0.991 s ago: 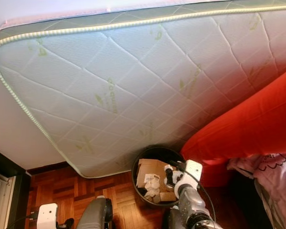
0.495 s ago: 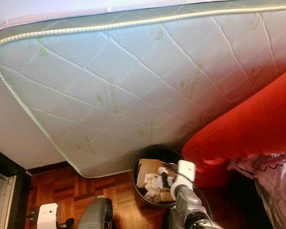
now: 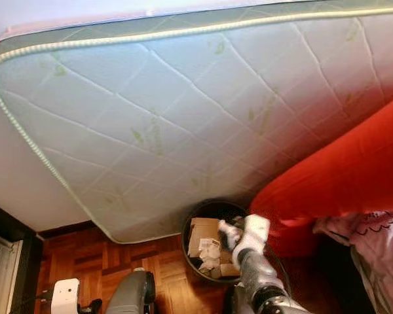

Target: Clean up the room

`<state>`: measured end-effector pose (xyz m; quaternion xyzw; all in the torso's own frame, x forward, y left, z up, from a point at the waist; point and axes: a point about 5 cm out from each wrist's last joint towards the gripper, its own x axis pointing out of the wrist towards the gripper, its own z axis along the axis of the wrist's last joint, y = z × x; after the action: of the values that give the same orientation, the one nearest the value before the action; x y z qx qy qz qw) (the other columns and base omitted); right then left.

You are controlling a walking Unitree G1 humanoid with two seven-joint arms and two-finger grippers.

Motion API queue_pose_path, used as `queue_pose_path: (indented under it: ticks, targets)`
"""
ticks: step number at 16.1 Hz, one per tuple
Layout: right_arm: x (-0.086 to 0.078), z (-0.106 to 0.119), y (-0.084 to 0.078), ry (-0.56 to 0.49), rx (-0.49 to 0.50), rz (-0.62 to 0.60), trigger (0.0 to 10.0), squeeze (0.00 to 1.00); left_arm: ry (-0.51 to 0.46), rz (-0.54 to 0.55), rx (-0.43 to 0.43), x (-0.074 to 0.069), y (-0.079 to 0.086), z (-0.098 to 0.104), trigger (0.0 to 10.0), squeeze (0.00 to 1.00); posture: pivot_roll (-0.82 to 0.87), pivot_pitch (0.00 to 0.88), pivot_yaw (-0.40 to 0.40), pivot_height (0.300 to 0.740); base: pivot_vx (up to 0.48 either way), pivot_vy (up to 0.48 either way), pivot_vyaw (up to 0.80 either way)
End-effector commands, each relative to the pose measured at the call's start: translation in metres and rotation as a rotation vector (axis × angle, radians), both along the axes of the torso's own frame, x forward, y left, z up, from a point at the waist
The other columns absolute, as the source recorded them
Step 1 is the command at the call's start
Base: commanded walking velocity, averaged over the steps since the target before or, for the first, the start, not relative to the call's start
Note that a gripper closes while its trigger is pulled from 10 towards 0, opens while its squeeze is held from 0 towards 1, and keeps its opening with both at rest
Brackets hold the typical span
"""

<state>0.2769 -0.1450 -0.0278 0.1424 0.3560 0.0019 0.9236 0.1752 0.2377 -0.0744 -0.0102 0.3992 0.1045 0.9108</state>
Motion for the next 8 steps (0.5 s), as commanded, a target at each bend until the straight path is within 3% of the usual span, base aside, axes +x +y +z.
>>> queue_pose_path:
  ticks: [1,2,3,4,5,6,8]
  targets:
    - [-0.007,-0.006,-0.003,0.026,-0.067,0.037,10.0,0.0,0.036,0.008,-0.006,-0.007,0.0,-0.004,10.0,0.0,0.2,0.134,-0.025,0.624,0.0,0.0,0.0]
    - [0.002,0.003,-0.006,-0.066,-0.097,0.026,10.0,0.0,0.035,0.009,-0.006,-0.007,0.0,-0.004,10.0,0.0,0.21,0.136,-0.026,0.624,0.0,0.0,0.0]
    - [0.005,0.007,-0.007,-0.095,-0.039,-0.032,10.0,0.0,0.035,0.009,-0.005,-0.007,0.0,-0.004,10.0,0.0,0.21,0.135,-0.026,0.624,0.0,0.0,0.0]
    - [0.004,0.004,-0.009,-0.045,0.094,-0.15,10.0,0.0,0.037,0.007,-0.004,-0.008,0.001,-0.004,10.0,0.0,0.2,0.134,-0.022,0.624,0.0,0.0,0.0]
    - [0.004,0.004,-0.008,-0.046,0.034,-0.087,10.0,0.0,0.037,0.006,-0.004,-0.008,0.001,-0.004,10.0,0.0,0.2,0.133,-0.023,0.624,0.0,0.0,0.0]
    - [0.012,0.014,-0.003,-0.147,-0.054,0.027,10.0,0.0,0.037,0.004,-0.004,-0.007,0.0,-0.004,10.0,0.0,0.2,0.132,-0.023,0.624,0.0,0.0,0.0]
    - [0.016,0.017,-0.003,-0.17,0.008,-0.025,10.0,0.0,0.034,0.005,-0.005,-0.006,0.0,-0.004,10.0,0.0,0.2,0.132,-0.025,0.624,0.0,0.0,0.0]
